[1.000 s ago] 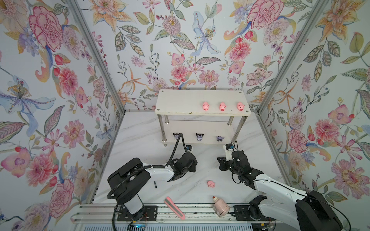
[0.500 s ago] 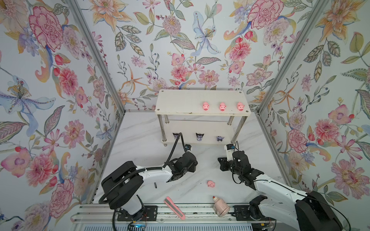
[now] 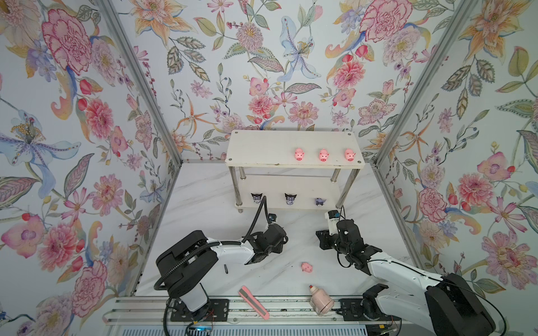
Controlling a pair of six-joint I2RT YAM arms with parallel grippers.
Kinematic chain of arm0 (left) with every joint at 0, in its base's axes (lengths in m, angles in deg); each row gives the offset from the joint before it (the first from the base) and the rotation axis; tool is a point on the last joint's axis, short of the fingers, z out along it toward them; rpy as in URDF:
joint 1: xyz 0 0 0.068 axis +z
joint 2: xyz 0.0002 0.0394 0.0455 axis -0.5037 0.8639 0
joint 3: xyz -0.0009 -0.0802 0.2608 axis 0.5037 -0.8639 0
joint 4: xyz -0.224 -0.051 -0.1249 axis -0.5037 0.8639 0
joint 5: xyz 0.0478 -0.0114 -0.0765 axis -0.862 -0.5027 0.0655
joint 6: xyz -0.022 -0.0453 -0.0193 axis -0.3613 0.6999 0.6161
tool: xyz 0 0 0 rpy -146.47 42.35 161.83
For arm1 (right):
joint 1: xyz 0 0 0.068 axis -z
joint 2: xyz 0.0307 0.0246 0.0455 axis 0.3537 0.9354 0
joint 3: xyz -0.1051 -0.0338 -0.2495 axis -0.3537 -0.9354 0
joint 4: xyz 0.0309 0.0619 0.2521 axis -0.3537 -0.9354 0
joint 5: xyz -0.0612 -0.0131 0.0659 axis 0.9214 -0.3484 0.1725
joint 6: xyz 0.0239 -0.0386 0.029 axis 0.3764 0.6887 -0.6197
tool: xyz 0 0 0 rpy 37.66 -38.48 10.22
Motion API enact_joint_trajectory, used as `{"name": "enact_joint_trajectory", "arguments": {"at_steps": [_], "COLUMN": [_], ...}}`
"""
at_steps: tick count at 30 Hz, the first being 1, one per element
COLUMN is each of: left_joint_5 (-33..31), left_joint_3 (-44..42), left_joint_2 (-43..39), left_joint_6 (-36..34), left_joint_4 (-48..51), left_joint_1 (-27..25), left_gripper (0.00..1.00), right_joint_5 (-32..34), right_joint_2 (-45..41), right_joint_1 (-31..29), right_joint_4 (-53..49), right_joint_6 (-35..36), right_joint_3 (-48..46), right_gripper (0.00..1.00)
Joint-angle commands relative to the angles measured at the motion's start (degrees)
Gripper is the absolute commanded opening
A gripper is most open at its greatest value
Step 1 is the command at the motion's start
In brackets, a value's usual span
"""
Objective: Place and organize the plastic toys onto the shelf
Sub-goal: 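Close the left gripper on the pink pig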
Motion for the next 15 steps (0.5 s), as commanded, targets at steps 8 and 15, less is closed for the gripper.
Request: {"name": "enact_joint_trajectory", "arguments": {"at_steps": [8, 15], "left_joint_5": [1.35, 2.12], "left_joint_3": [1.13, 1.07], "left_joint_2": [1.42, 0.89], "left_joint_6": [0.44, -0.50], "left_joint_4": [-2.67, -3.67], "left_joint_1": [-0.24, -0.06], "left_gripper": [0.40, 0.29], "right_joint_5": [-0.90, -1.03], "right_joint_2": [0.56, 0.59], "right_joint_1": [0.43, 0.57], "right_joint_4": [0.82, 0.76], "right_joint_6": [-0.55, -0.54], "right_joint_3": [-0.05, -0.06], "right_gripper": [0.12, 0.12]}}
